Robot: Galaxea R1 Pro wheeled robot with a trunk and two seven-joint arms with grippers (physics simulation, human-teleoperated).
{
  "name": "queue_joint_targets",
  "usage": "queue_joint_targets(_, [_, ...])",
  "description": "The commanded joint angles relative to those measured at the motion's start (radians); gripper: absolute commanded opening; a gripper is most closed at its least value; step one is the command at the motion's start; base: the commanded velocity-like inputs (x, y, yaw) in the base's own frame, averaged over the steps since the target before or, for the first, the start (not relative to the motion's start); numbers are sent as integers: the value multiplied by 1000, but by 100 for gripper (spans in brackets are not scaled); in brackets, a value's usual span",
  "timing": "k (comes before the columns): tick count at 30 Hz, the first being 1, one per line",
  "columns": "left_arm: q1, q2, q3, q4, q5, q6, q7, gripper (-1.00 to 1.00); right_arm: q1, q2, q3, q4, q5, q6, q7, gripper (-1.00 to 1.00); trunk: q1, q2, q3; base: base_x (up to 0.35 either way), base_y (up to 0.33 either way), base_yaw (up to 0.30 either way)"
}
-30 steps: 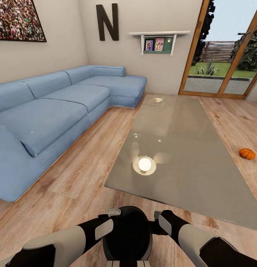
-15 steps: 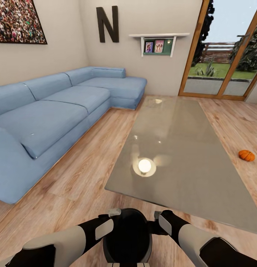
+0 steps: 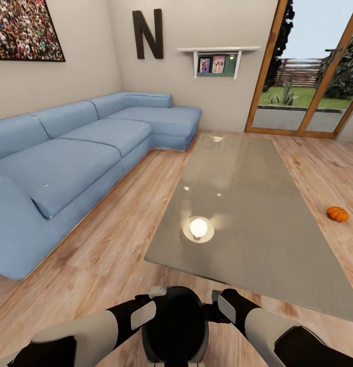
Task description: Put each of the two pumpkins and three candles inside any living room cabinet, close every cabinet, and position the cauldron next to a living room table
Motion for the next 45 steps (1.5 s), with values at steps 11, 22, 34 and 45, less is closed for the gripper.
queue_joint_targets(11, [0, 0, 0, 0, 0, -1, 0, 100, 0, 0, 0, 0, 0, 0, 0, 100, 0, 0, 0, -146, 0, 0])
queue_joint_targets(22, [0, 0, 0, -1, 0, -1, 0, 100, 0, 0, 0, 0, 0, 0, 0, 100, 0, 0, 0, -2, 0, 0])
queue_joint_targets(34, [0, 0, 3, -24, 2, -18, 2, 100, 0, -2, 0, 0, 0, 0, 0, 100, -31, 56, 25, 0, 0, 0])
queue_joint_targets(45, [0, 0, 3, -25, 2, -18, 3, 100, 0, 0, 0, 0, 0, 0, 0, 100, -46, 84, 38, 0, 0, 0])
